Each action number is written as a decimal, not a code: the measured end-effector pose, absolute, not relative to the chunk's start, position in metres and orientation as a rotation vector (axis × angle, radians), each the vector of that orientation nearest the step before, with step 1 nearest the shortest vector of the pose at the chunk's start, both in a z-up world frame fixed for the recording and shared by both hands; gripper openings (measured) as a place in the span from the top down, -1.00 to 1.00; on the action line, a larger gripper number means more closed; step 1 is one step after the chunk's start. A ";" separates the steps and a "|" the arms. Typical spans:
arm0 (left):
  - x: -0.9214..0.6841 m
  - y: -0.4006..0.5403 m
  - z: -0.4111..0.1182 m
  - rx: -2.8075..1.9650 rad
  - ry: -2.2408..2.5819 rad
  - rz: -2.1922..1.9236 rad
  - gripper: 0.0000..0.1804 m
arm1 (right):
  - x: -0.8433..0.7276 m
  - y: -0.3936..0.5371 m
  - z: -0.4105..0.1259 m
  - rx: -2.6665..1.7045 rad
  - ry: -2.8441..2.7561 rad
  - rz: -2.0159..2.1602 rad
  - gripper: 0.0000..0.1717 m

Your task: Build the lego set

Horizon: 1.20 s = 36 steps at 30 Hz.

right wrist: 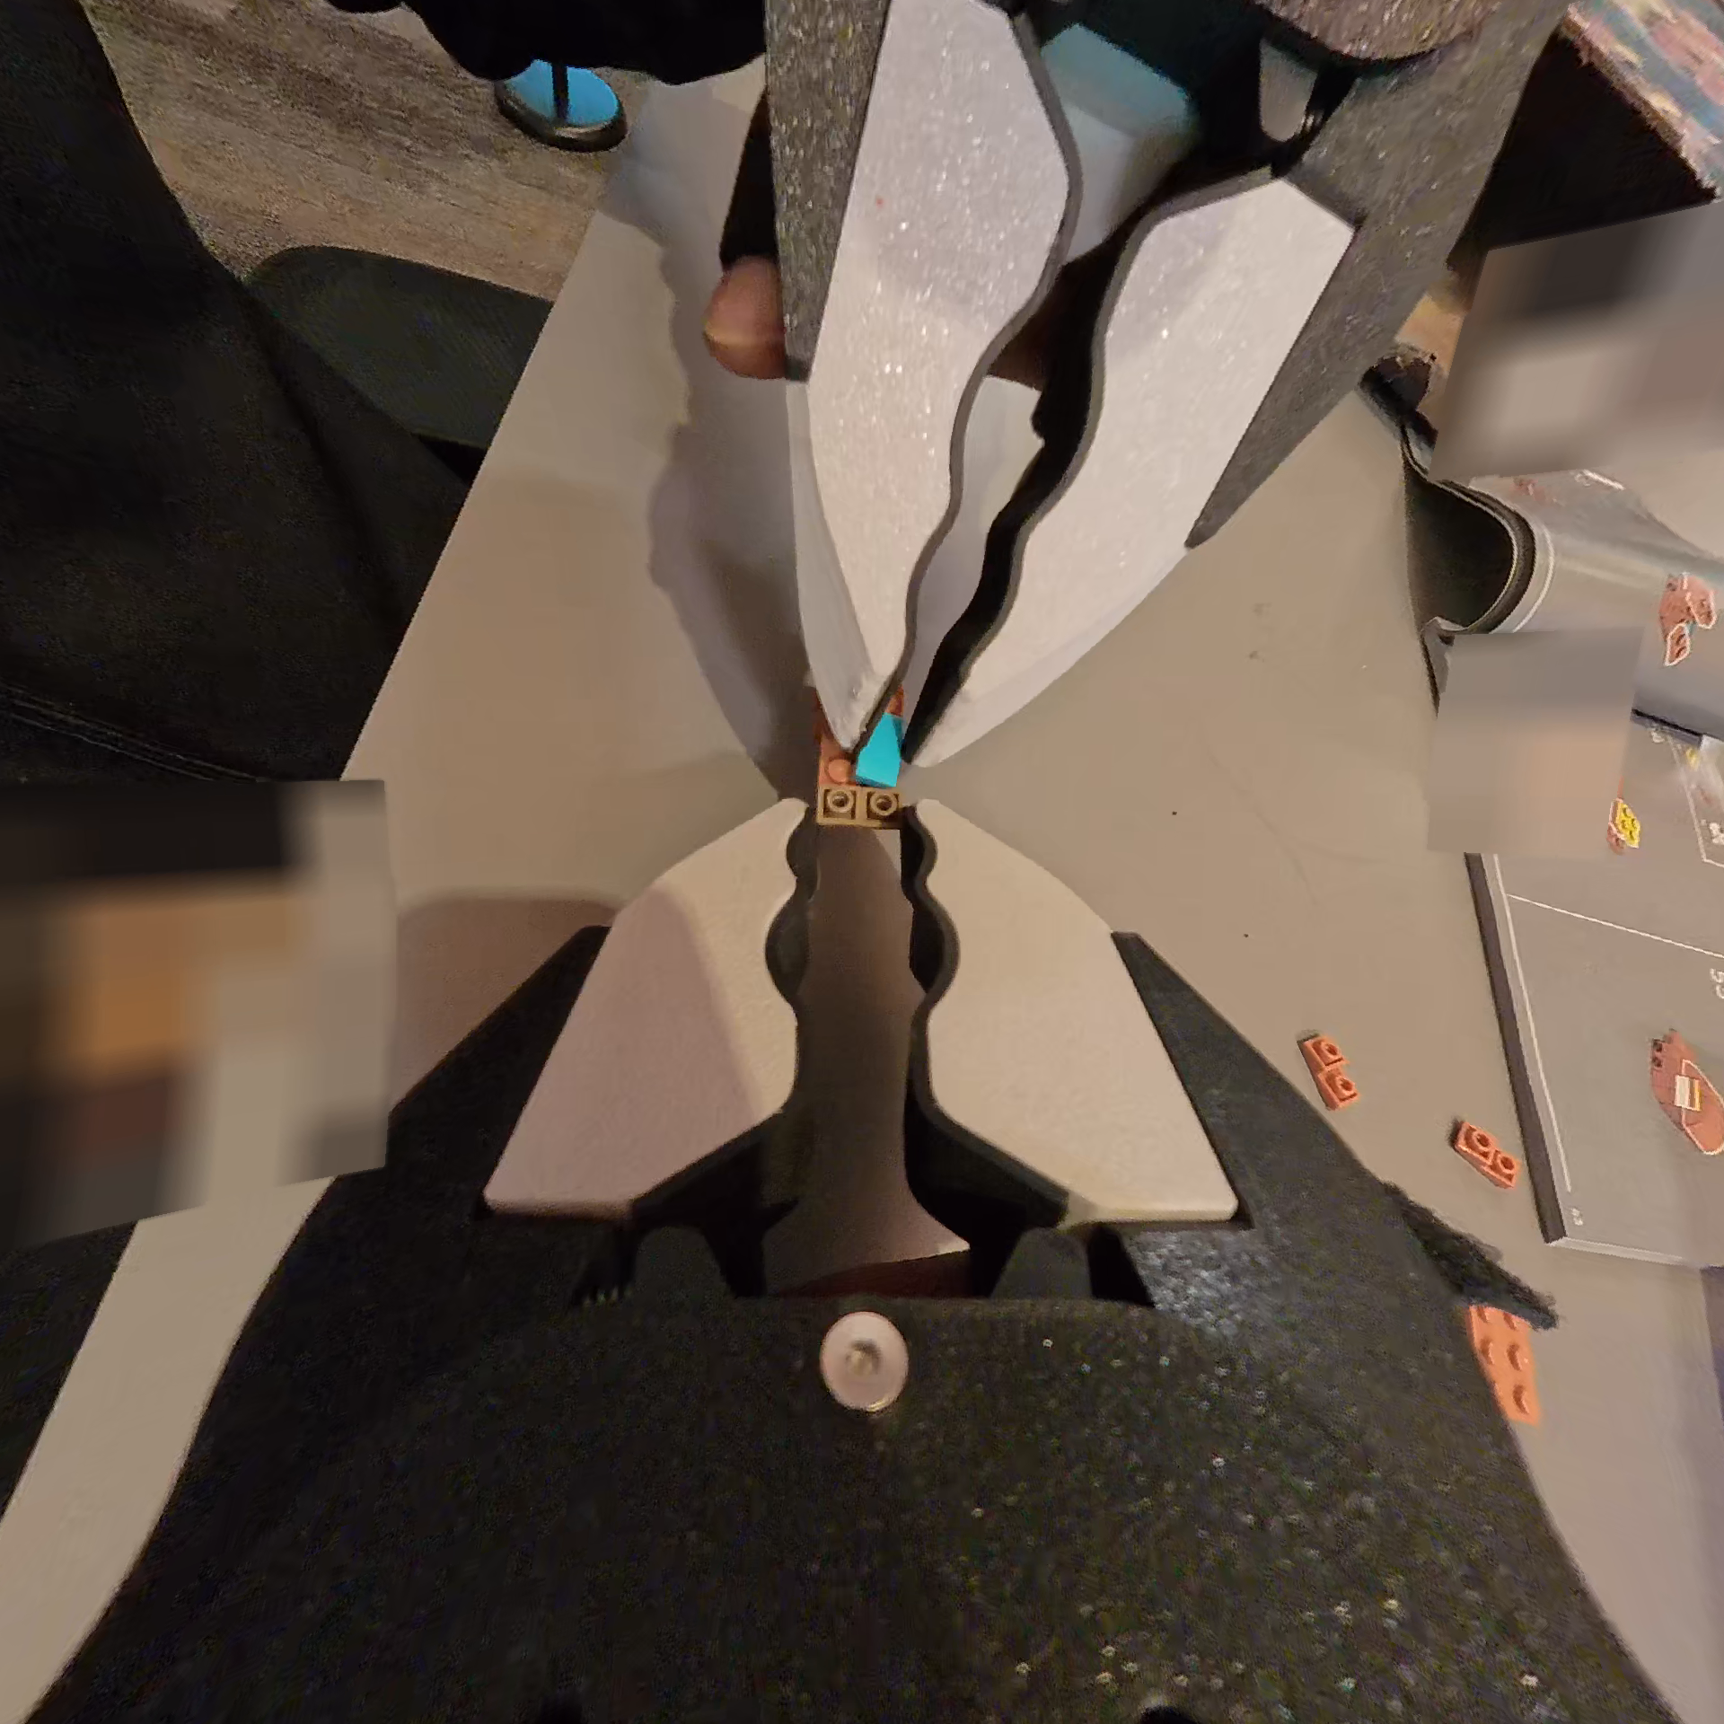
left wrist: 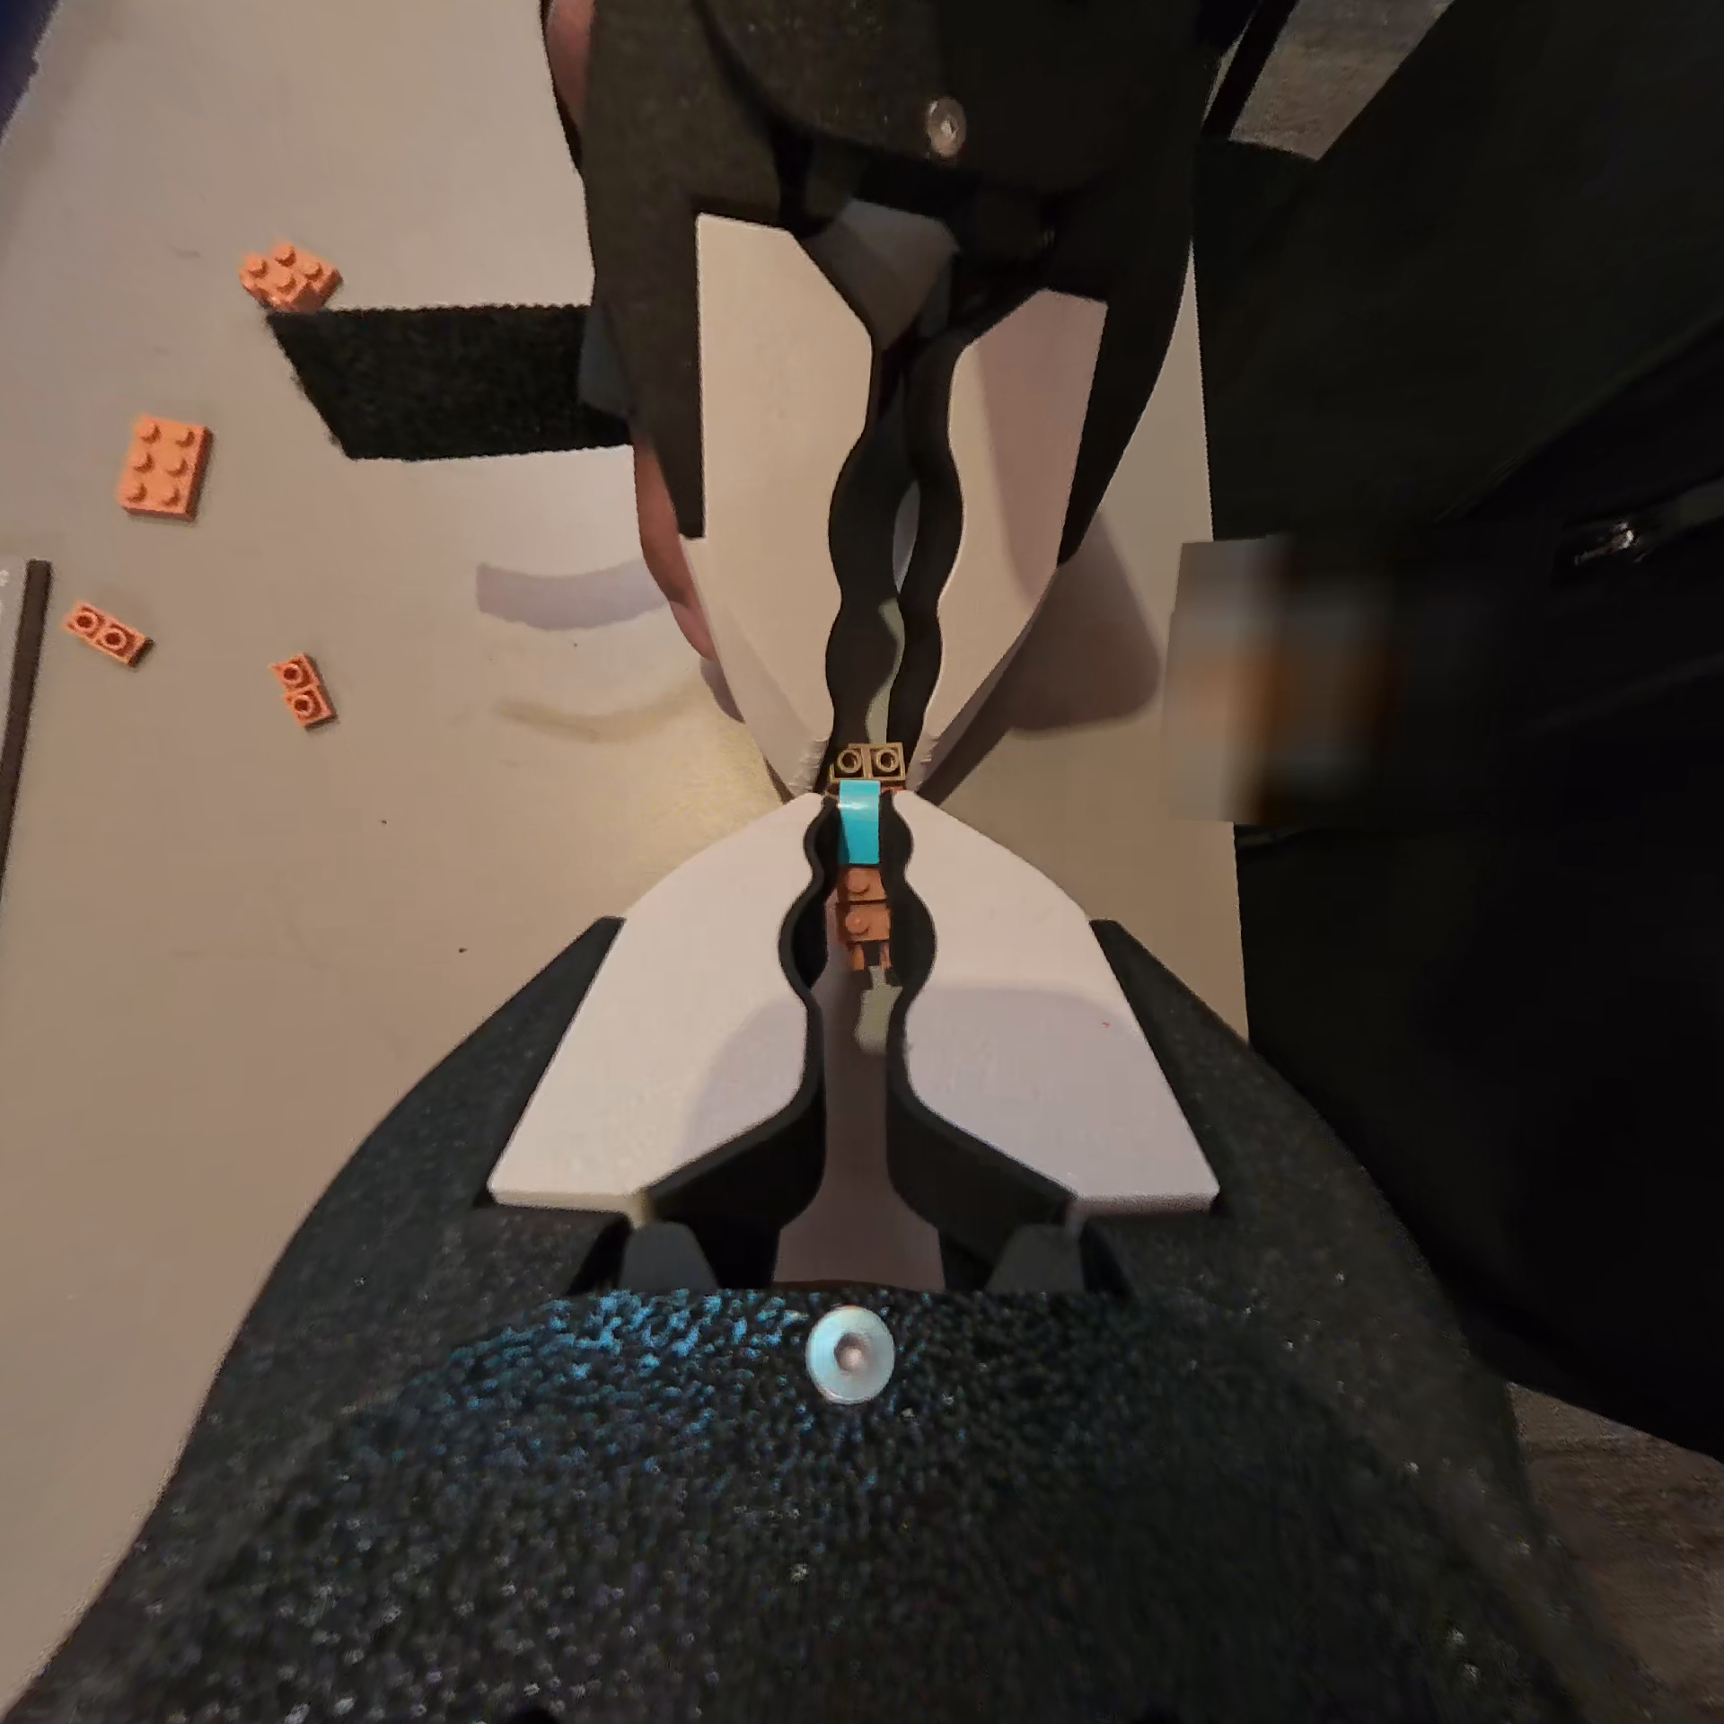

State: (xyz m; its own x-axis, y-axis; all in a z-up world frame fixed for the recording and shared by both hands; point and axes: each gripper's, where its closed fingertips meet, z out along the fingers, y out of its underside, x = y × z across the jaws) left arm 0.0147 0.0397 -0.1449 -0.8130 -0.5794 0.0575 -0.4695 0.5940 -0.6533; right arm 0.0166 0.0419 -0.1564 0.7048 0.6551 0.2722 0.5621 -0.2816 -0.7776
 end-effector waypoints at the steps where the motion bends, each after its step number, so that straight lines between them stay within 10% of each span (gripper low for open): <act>1: 0.015 0.040 -0.145 -0.898 2.650 -1.020 0.92 | 0.017 0.042 -0.156 -1.964 -0.934 0.123 0.81; 36: 0.009 0.043 -0.147 -0.972 2.735 -1.028 0.86 | 0.015 0.041 -0.156 -1.951 -0.947 0.131 0.81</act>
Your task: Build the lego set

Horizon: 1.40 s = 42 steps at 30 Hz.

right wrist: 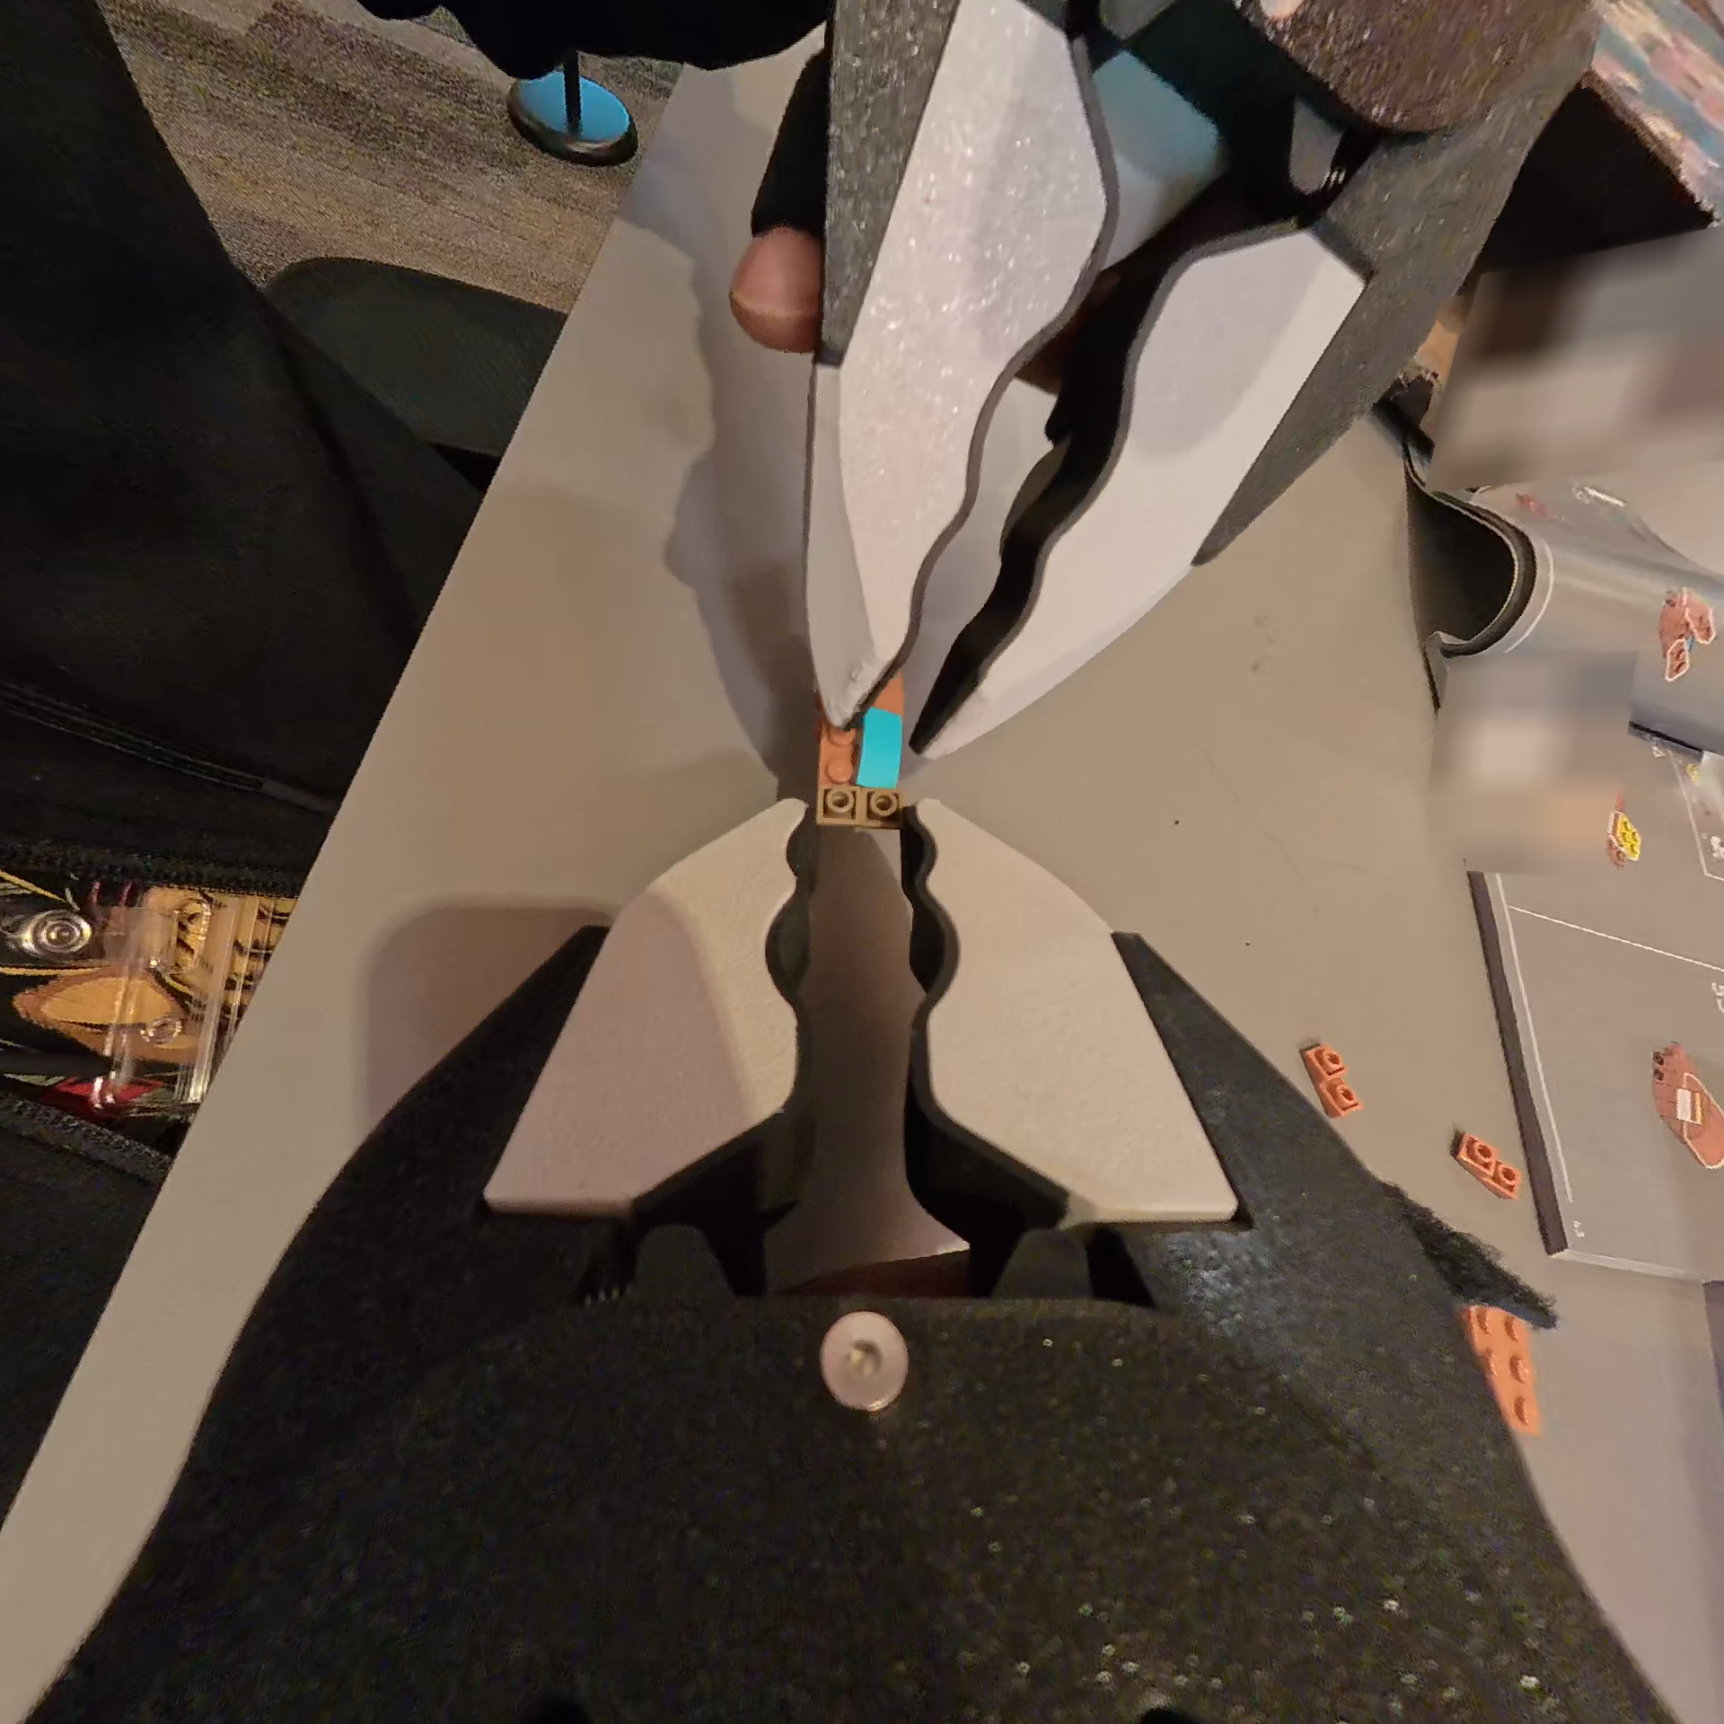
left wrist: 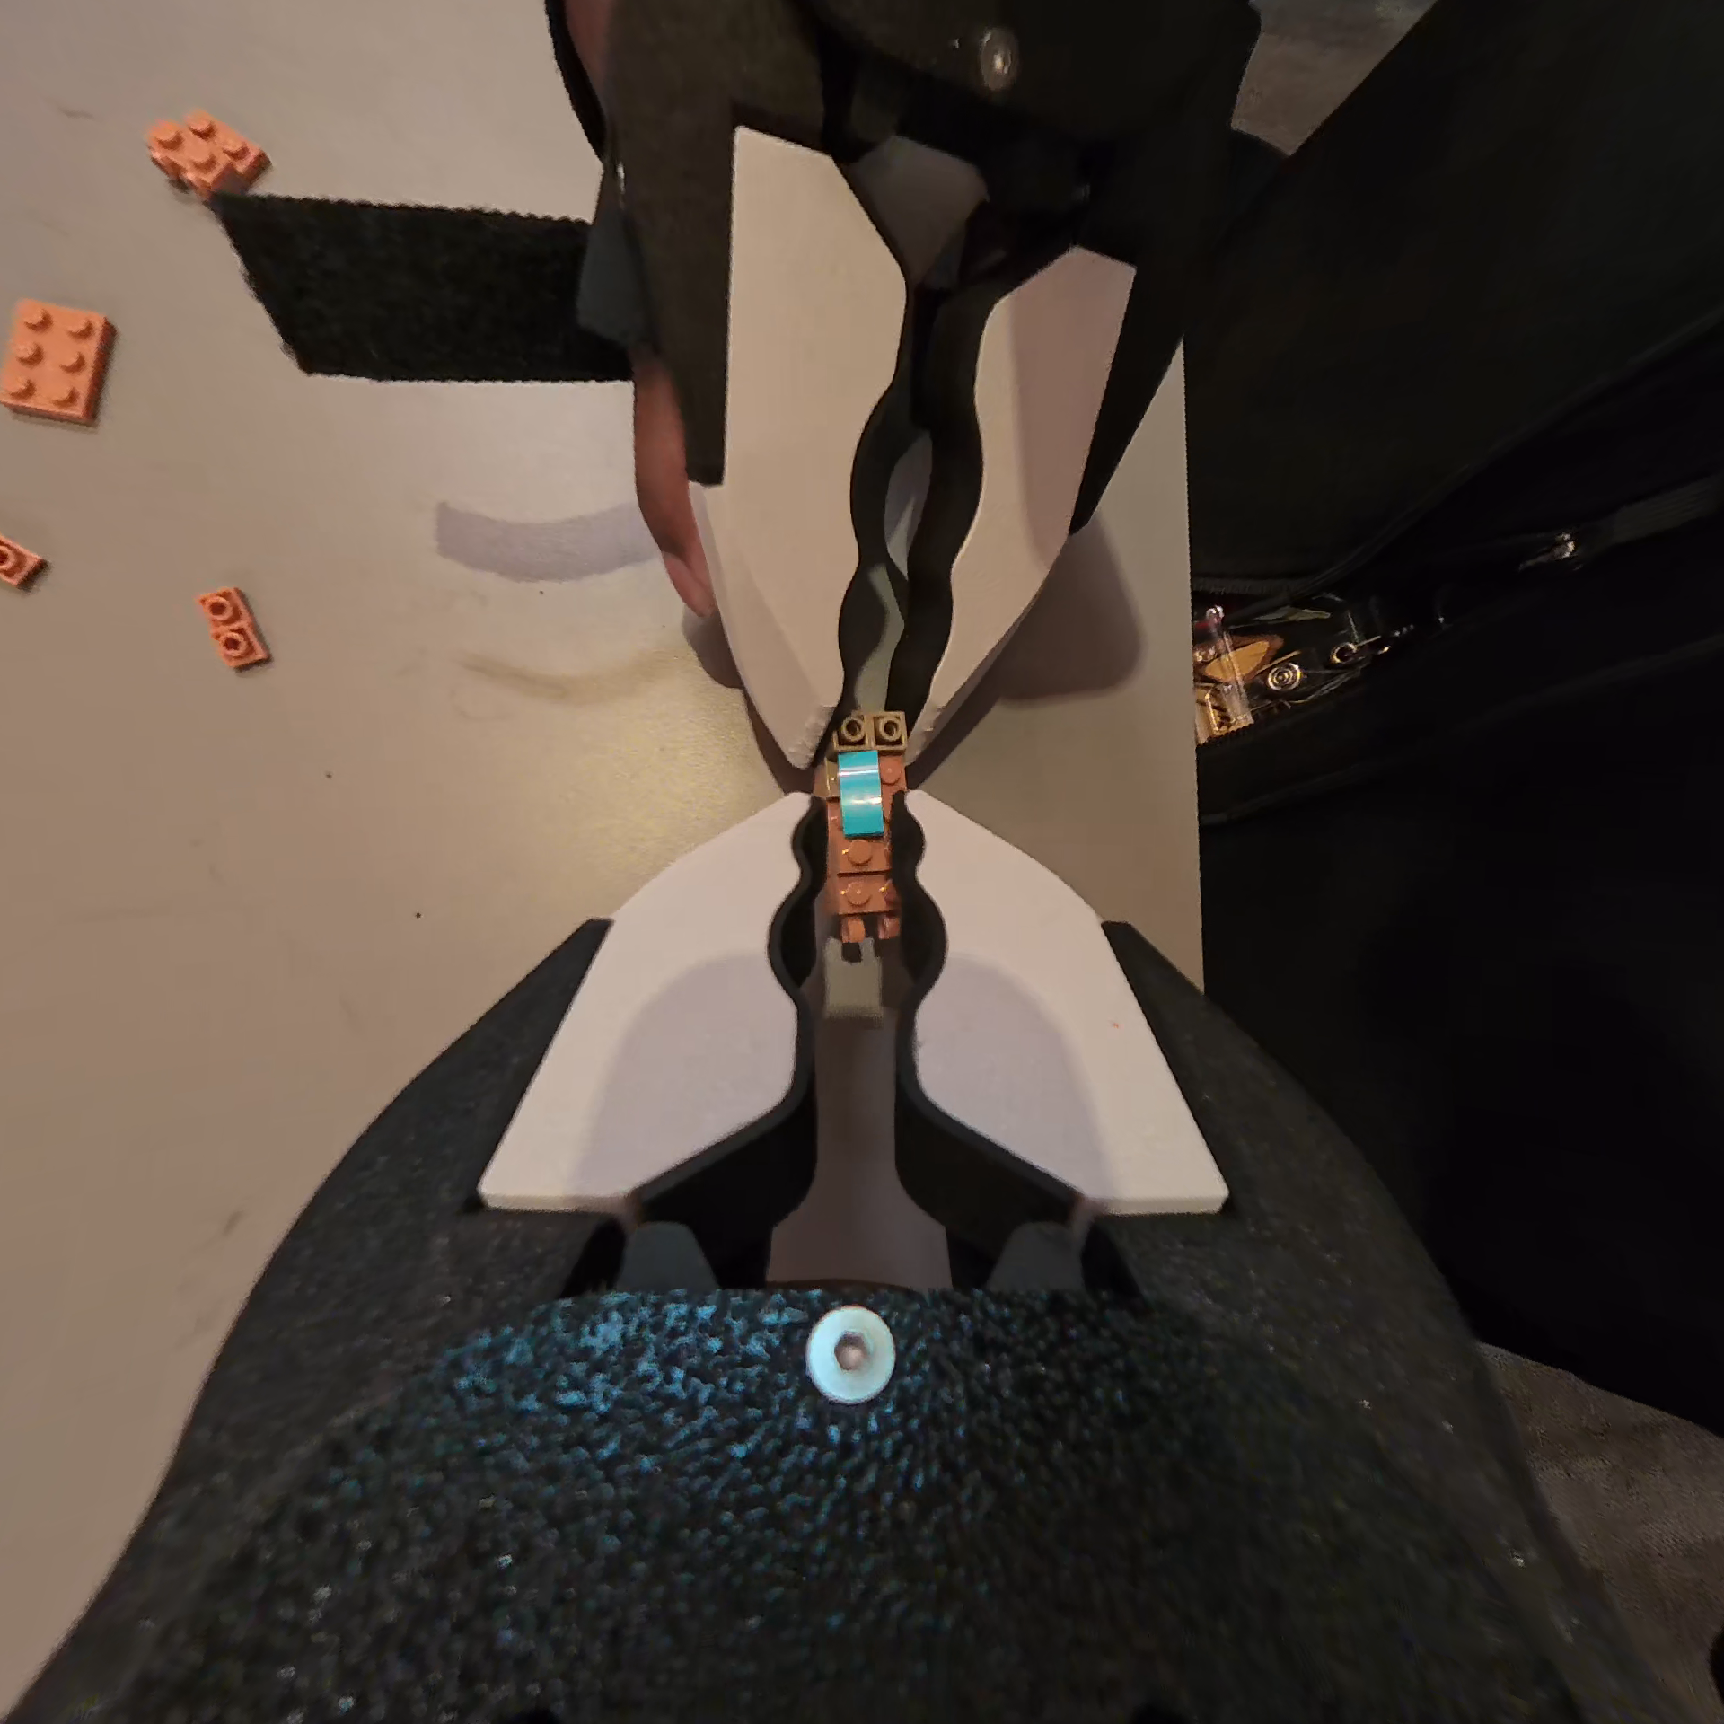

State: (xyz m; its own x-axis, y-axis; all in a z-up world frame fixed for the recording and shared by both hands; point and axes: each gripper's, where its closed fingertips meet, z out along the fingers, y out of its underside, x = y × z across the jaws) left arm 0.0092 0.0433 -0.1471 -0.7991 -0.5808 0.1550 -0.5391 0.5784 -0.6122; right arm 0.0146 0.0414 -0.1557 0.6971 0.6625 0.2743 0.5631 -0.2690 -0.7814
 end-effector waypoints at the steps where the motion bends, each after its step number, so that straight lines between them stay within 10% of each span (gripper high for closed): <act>1: 0.009 0.043 -0.148 -0.968 2.744 -1.025 0.87 | 0.015 0.041 -0.156 -1.952 -0.948 0.130 0.81; 42: 0.004 0.054 -0.144 -1.163 2.528 -1.328 0.58 | 0.019 0.039 -0.148 -1.917 -0.908 0.139 0.81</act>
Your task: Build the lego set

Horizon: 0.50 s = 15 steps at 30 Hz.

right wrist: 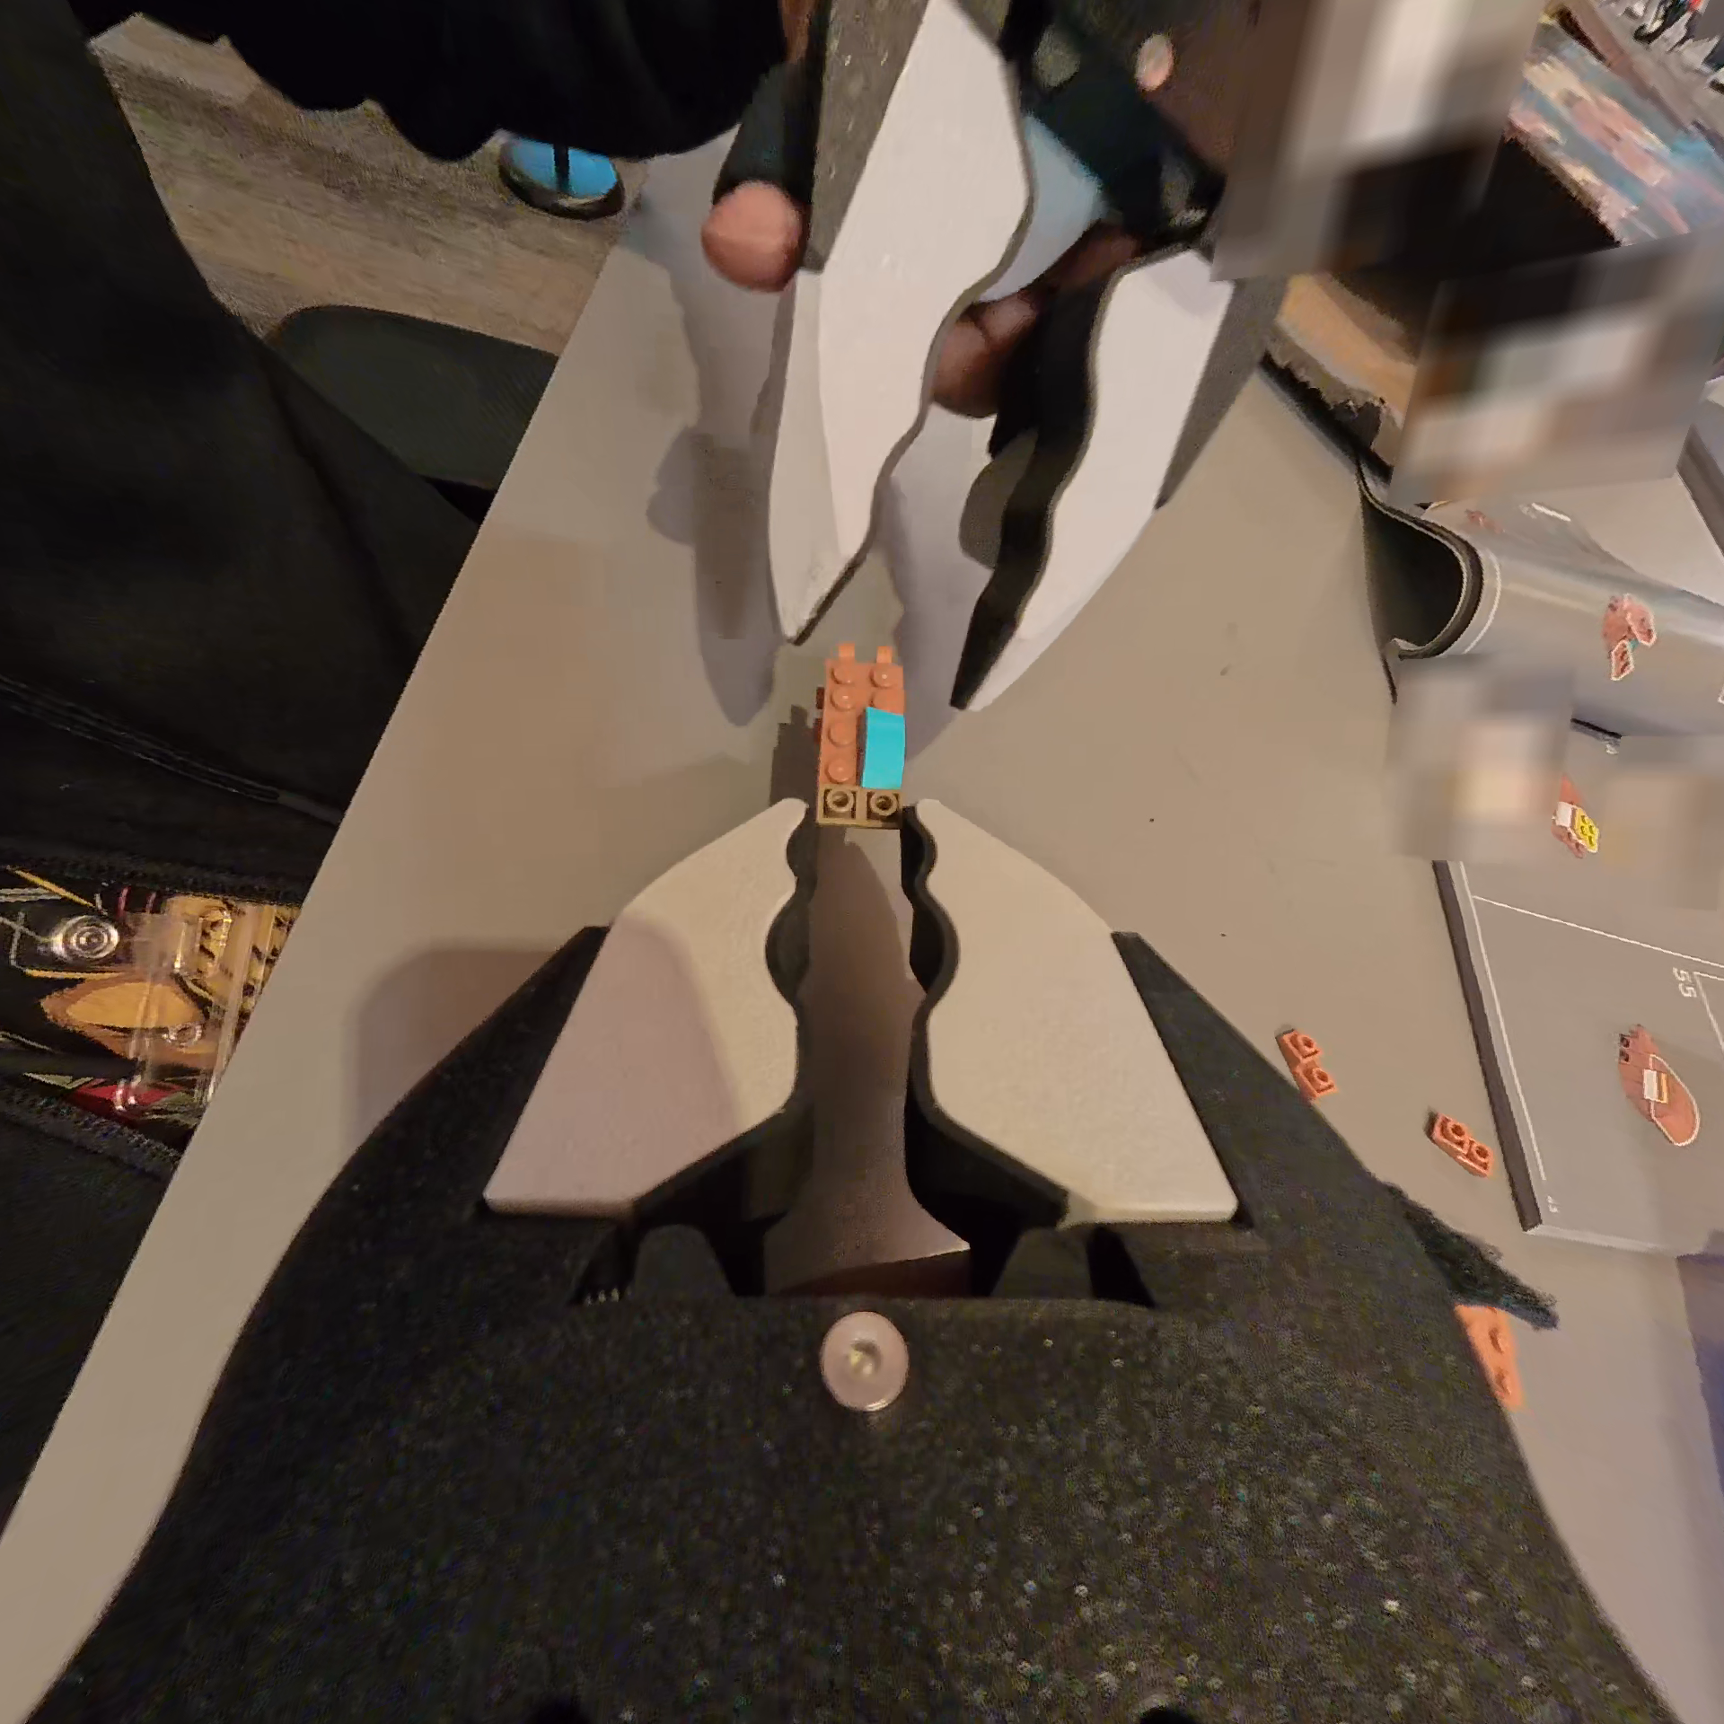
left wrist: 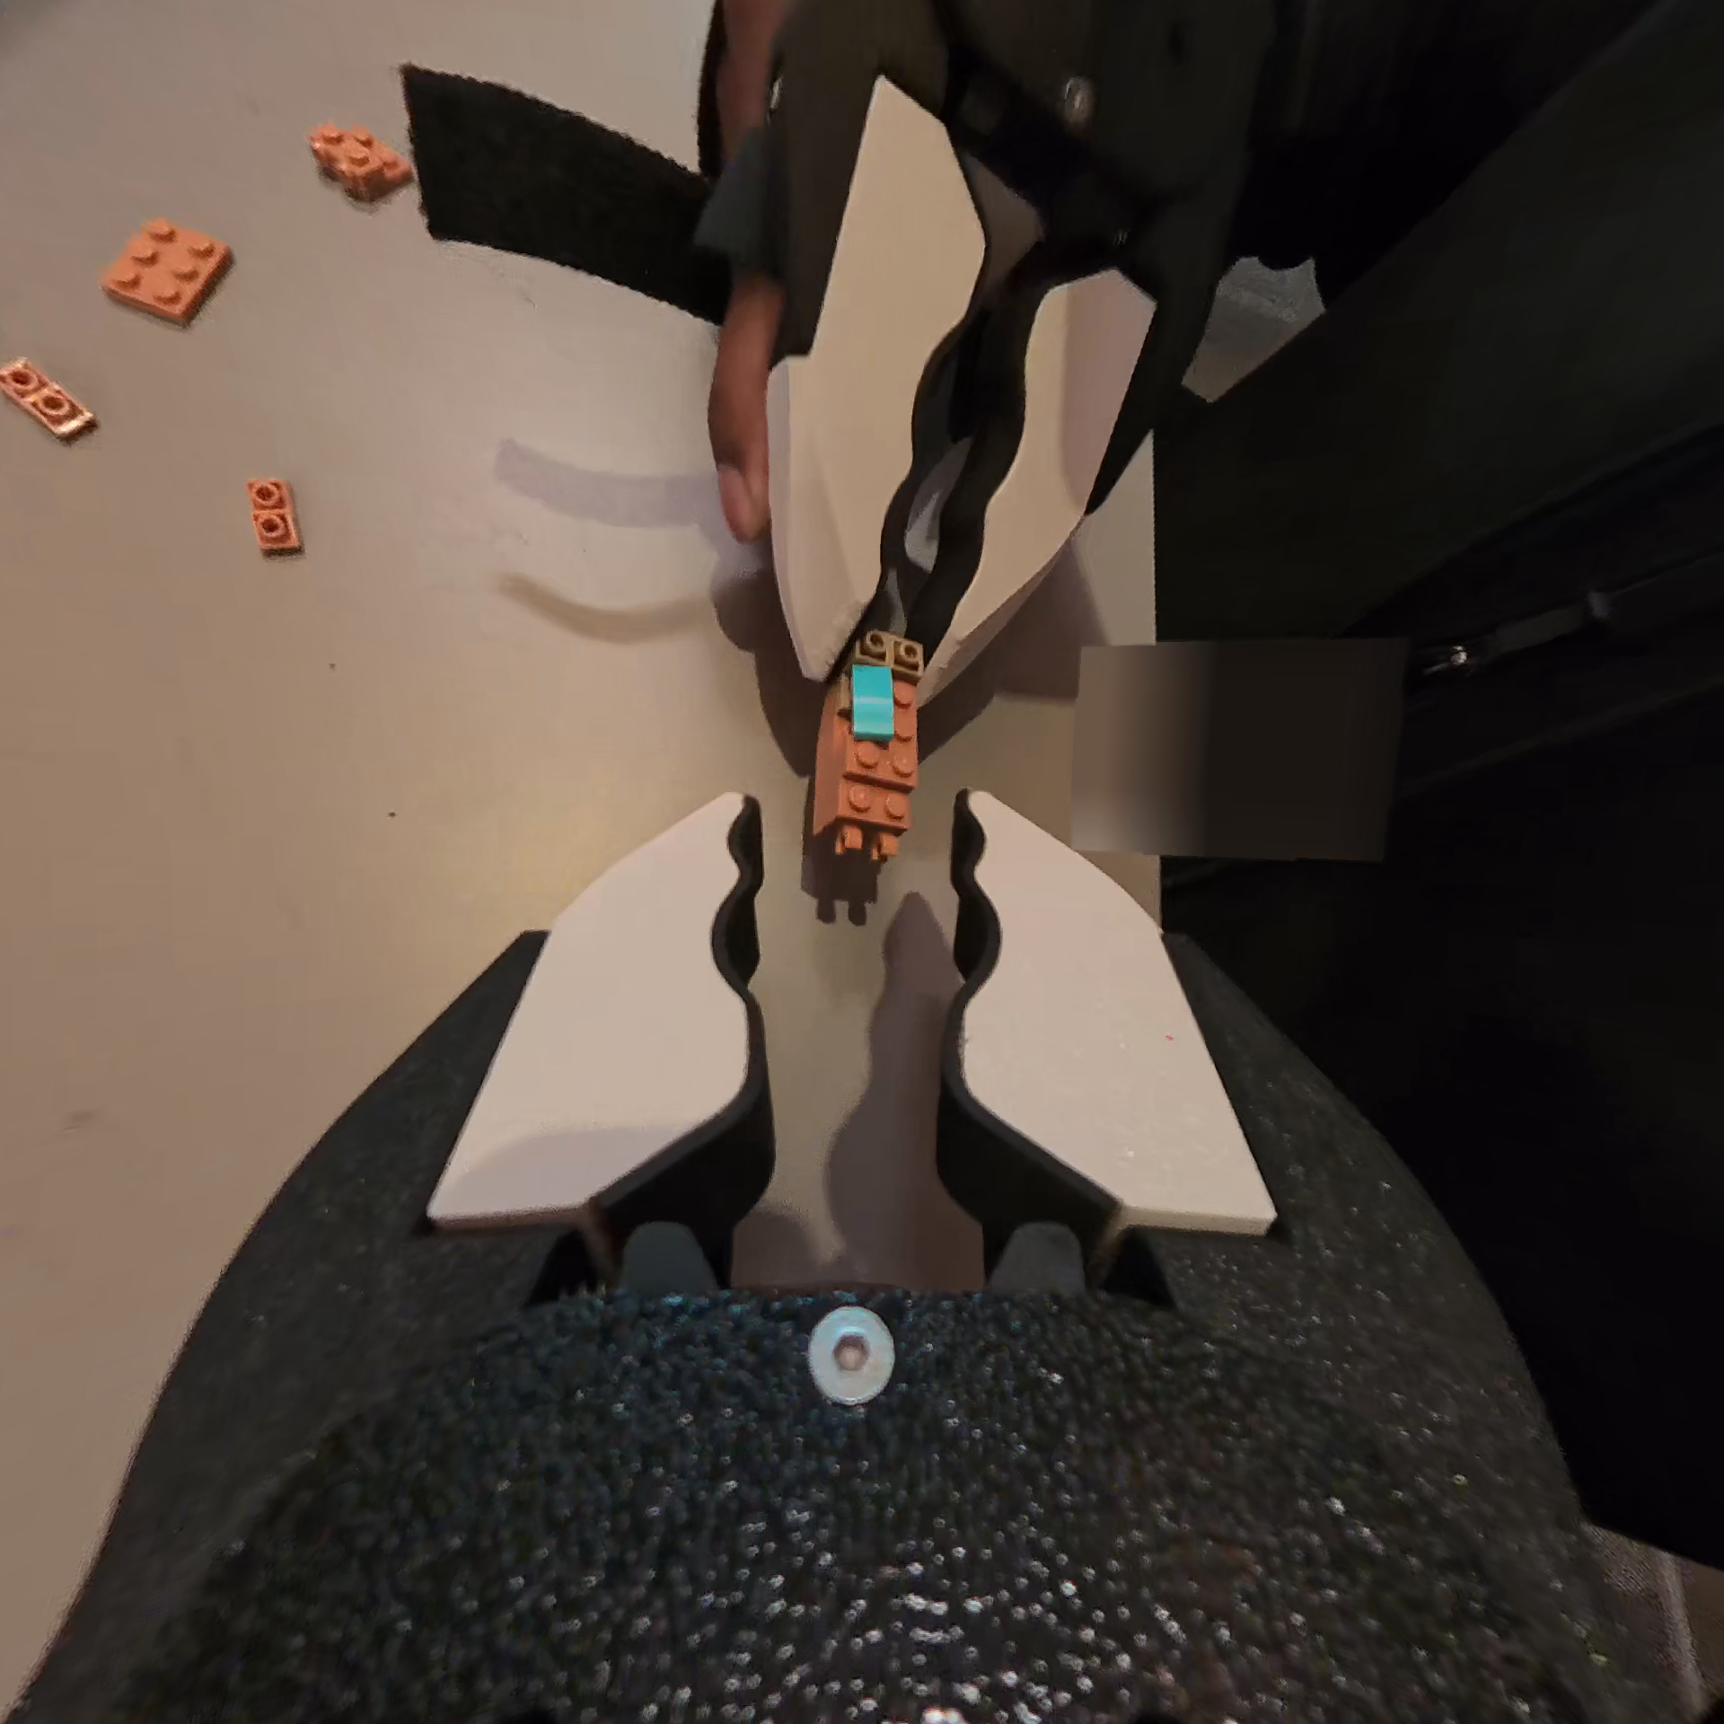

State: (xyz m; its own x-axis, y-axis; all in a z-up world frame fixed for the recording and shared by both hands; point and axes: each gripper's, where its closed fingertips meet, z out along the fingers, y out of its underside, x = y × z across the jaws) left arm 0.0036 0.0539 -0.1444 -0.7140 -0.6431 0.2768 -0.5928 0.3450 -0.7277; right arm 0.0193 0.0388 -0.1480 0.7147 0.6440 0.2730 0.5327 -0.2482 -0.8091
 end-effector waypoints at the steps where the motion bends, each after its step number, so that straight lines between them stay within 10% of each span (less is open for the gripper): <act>1: 0.005 0.053 -0.147 -1.145 2.503 -1.333 0.58 | 0.020 0.039 -0.147 -1.913 -0.900 0.143 0.81; 15: 0.028 0.047 -0.151 -0.845 2.335 -1.206 0.79 | 0.034 0.044 -0.145 -1.943 -0.816 0.156 0.81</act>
